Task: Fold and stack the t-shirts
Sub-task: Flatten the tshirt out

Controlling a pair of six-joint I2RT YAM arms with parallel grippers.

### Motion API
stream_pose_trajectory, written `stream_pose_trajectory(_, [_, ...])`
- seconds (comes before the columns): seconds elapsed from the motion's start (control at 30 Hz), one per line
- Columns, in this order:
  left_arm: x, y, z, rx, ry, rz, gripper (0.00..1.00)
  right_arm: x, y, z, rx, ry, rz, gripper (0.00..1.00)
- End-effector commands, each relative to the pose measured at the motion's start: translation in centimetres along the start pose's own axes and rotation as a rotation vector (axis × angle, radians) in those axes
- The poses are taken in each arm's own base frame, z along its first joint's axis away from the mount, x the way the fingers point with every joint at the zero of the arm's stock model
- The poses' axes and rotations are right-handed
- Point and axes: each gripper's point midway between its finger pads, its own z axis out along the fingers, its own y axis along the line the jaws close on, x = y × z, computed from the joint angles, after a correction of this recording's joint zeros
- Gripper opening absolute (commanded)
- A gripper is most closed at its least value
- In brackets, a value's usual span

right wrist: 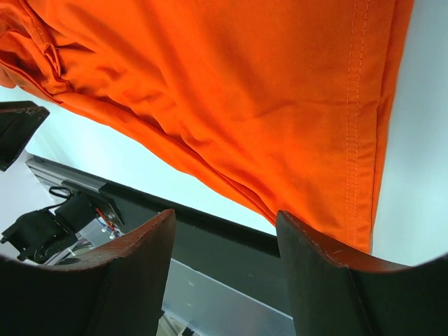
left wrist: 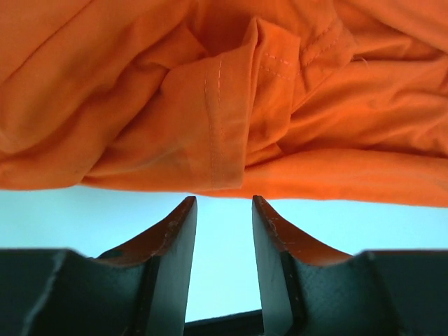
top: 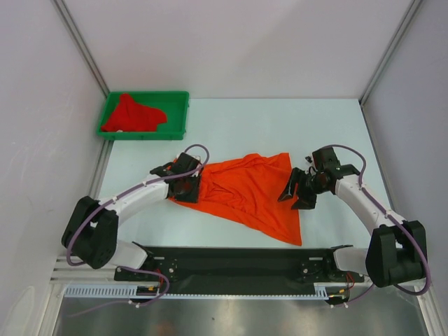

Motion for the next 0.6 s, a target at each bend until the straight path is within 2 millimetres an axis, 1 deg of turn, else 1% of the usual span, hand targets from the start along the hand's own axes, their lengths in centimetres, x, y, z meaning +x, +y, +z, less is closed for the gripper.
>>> stream_pose_trajectory(0.0, [-1.2, -0.6, 1.0, -0.003, -0.032, -0.001, 0.42, -0.1, 0.5, -0.2, -0.024, -0.023, -0.003, 0.65])
stream_pose_trajectory(0.03, [-1.1, -0.5, 1.3, -0.008, -0.019, 0.003, 0.41, -0.1, 0.6, -0.2, -0.03, -0.024, -0.006, 0.65])
stream_pose_trajectory(0.1, [-1.3, -0.5, 1.4, -0.016, -0.021, 0.009, 0.41, -0.1, 0.7, -0.2, -0.033, -0.022, -0.008, 0.65])
stream_pose_trajectory(0.2, [-0.8, -0.4, 1.9, -0.027, 0.003, 0.004, 0.41, 0.0, 0.5, -0.3, -0.03, -0.023, -0.009, 0.65])
stream_pose_trajectory(0.3, [-0.3, -0.6, 2.4, -0.028, 0.018, 0.015, 0.45, 0.3, 0.4, -0.2, -0.026, -0.023, -0.011, 0.65])
stream_pose_trajectory(0.37, [-0.3, -0.6, 2.7, -0.04, 0.022, 0.02, 0.45, 0.4, 0.3, -0.2, -0.028, -0.022, -0.01, 0.65])
stream_pose_trajectory(0.43, [-0.6, -0.6, 2.8, -0.047, 0.017, 0.021, 0.44, 0.6, 0.2, -0.2, -0.027, -0.018, -0.01, 0.65])
stream_pose_trajectory(0.53, [-1.0, -0.2, 2.7, -0.081, 0.011, 0.032, 0.35, 0.8, 0.1, -0.2, -0.027, -0.012, -0.014, 0.65])
stream_pose_trajectory(0.57, [-1.2, -0.1, 2.6, -0.091, 0.007, 0.032, 0.34, 0.9, 0.1, -0.2, -0.028, -0.01, -0.015, 0.65])
